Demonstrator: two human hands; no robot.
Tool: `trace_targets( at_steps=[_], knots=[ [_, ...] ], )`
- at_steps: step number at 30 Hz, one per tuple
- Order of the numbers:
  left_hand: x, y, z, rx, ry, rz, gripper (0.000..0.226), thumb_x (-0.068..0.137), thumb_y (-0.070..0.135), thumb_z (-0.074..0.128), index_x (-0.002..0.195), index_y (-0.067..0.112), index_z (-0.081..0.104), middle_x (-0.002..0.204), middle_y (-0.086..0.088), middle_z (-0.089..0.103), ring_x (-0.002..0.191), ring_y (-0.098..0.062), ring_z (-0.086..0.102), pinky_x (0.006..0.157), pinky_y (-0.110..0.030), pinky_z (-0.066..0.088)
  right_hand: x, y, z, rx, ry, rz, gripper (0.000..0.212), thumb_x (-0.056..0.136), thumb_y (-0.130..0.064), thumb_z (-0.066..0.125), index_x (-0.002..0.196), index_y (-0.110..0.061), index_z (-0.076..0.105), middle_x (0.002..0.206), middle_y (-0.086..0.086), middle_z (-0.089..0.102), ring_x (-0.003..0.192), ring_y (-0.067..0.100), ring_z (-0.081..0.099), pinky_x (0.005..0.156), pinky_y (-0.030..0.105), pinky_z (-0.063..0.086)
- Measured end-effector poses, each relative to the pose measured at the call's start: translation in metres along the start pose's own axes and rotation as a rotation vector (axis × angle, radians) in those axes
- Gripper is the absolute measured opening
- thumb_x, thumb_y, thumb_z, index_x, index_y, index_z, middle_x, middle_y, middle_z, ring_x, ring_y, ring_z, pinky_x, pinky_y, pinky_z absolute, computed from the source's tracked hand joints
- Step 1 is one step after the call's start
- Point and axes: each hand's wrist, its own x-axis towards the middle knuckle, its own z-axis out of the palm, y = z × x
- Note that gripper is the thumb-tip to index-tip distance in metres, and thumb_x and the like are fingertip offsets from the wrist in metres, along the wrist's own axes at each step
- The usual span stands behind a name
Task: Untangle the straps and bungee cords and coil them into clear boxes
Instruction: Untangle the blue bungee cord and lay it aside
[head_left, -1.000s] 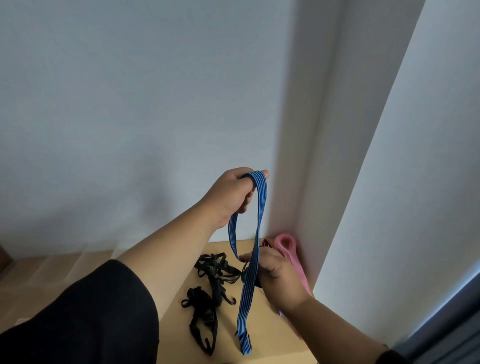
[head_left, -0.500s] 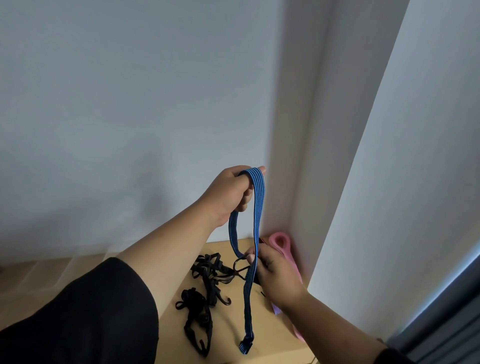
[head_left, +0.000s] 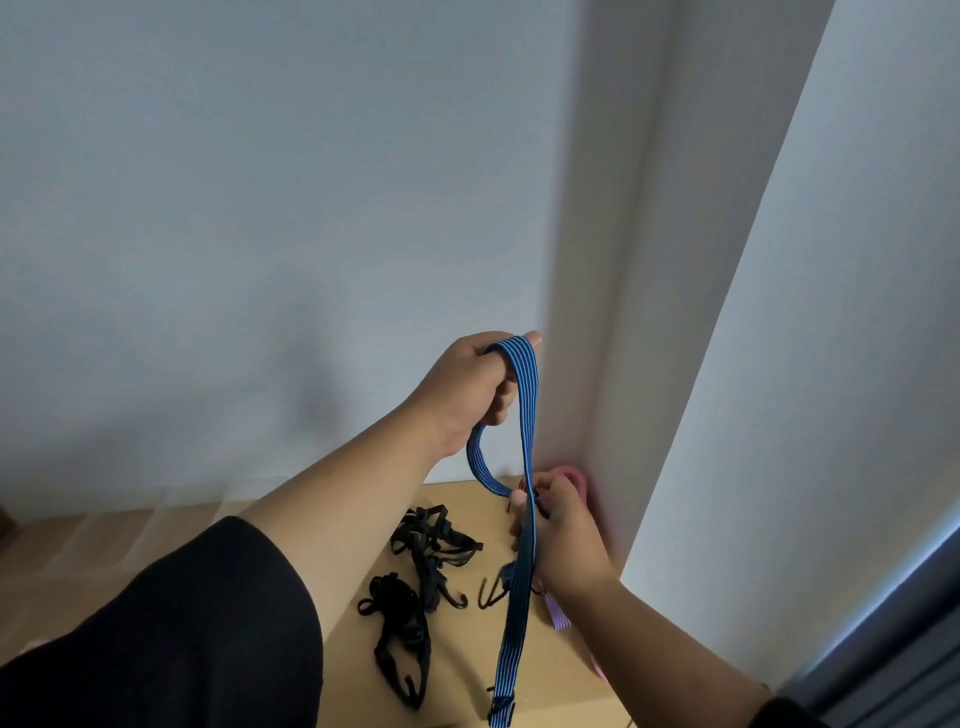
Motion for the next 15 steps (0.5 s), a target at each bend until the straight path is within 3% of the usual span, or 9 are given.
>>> trace_targets(
  at_steps=[3,7,9,11,13,15],
  knots=[
    [0.002,0.008,-0.003,0.01,0.056,0.012,0.042,0.085,0.041,0.066,0.051,0.026,0.047,0.053,0.003,0.035,0.046,-0.016,0.028,0.046,-0.026,0.024,-0.004,0.001,-0.004,-0.029,-0.13,-0.015,0.009,0.102,-0.022,0.059,0.097,-0.027,0.065,0.075,-0.001,0.069,0.066,0.014,0.059,0.058,0.027,0.051],
    [0.007,0.029,-0.002,0.004,0.031,0.045,0.045,0.087,0.038,0.064,0.048,0.026,0.046,0.05,0.007,0.033,0.044,-0.015,0.025,0.047,-0.028,0.019,-0.011,-0.002,-0.007,-0.058,-0.245,-0.079,0.014,0.099,-0.008,0.06,0.094,-0.017,0.07,0.085,0.003,0.069,0.079,0.015,0.061,0.07,0.024,0.053],
    [0.008,0.039,0.003,0.009,-0.022,0.066,0.045,0.088,0.036,0.064,0.049,0.027,0.043,0.05,0.007,0.03,0.044,-0.015,0.022,0.047,-0.028,0.017,-0.011,-0.007,-0.01,-0.029,-0.294,-0.089,0.012,0.098,-0.001,0.061,0.1,-0.009,0.069,0.092,0.008,0.068,0.085,0.019,0.063,0.078,0.034,0.055],
    [0.009,0.048,0.01,0.012,-0.084,0.083,0.046,0.088,0.037,0.064,0.05,0.028,0.04,0.05,0.009,0.026,0.042,-0.014,0.019,0.046,-0.026,0.016,-0.011,-0.014,-0.013,0.027,-0.385,-0.108,0.023,0.095,0.005,0.061,0.116,-0.005,0.064,0.103,0.012,0.068,0.095,0.019,0.067,0.087,0.034,0.057],
    [0.01,0.055,0.016,0.025,-0.146,0.096,0.045,0.088,0.038,0.064,0.05,0.028,0.041,0.048,0.011,0.024,0.04,-0.012,0.018,0.043,-0.022,0.018,-0.011,-0.023,-0.015,0.124,-0.43,-0.092,0.039,0.096,-0.002,0.063,0.134,-0.011,0.059,0.121,0.012,0.07,0.112,0.017,0.067,0.095,0.032,0.055],
    [0.01,0.059,0.021,0.065,-0.18,0.101,0.044,0.088,0.038,0.064,0.05,0.028,0.044,0.048,0.011,0.025,0.041,-0.012,0.018,0.043,-0.021,0.019,-0.011,-0.032,-0.014,0.195,-0.411,-0.089,0.046,0.095,-0.029,0.057,0.14,-0.017,0.057,0.13,0.007,0.069,0.125,0.019,0.062,0.104,0.037,0.049]
  ],
)
